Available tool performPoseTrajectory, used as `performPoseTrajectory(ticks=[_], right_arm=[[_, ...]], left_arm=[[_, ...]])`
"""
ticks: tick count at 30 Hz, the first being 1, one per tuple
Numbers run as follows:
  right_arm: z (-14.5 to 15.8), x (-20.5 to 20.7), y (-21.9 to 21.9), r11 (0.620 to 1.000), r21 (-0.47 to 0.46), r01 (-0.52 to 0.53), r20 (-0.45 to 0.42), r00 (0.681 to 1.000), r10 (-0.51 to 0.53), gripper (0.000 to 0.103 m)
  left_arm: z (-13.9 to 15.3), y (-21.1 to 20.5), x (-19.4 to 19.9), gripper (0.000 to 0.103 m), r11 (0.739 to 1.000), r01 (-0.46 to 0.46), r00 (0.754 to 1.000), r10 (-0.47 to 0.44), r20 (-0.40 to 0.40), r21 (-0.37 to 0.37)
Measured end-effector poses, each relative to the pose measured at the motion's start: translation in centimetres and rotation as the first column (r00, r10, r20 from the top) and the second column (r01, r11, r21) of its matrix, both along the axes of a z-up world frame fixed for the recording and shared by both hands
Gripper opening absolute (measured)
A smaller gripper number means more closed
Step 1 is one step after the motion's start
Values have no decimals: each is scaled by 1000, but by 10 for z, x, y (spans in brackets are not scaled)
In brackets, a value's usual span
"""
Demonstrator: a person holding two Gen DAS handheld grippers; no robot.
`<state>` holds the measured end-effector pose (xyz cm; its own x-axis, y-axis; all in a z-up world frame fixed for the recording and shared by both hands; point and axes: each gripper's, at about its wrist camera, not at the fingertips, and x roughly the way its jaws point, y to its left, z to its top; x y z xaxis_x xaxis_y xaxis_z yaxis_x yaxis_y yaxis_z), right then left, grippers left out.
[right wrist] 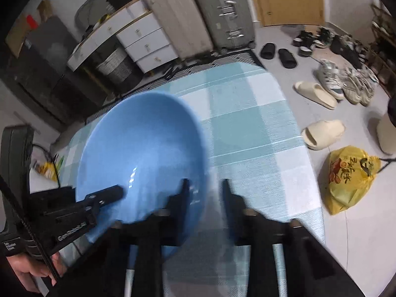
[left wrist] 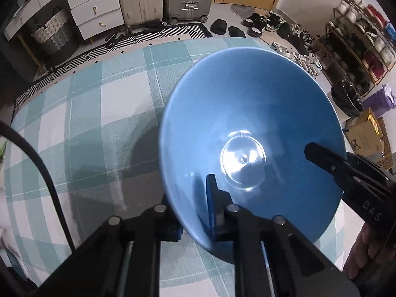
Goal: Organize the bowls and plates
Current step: 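Close the right tool on the bowl rim while the left tool grips the rim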
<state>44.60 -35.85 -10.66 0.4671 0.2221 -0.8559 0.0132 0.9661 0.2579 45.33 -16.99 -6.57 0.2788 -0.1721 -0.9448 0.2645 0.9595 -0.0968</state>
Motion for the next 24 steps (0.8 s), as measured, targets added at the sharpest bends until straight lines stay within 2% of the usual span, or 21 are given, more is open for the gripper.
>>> performPoseTrajectory(ticks=[3,6,9,17,24], right_arm=[[0,-5,4,1000,3,-10,-26,1000,10,11],[5,-13,8,1000,-5,-24,-27,999,24,10],[12,-23,14,999,-26,-37,-34,999,36,10],[40,-50,23,998,-31,-45,-37,998,44,9],[62,-83,39,997,-25,-66,-38,997,65,9]], left_arm=[[2,3,-6,12,1000,3,1000,-3,-10,16],[5,12,-10,12,1000,-5,1000,4,-25,-15],[8,14,-17,12,1000,-1,999,1,-38,-6],[29,20,-45,12,1000,5,999,-5,-44,5],[49,38,-78,12,1000,-16,1000,16,-26,-25]])
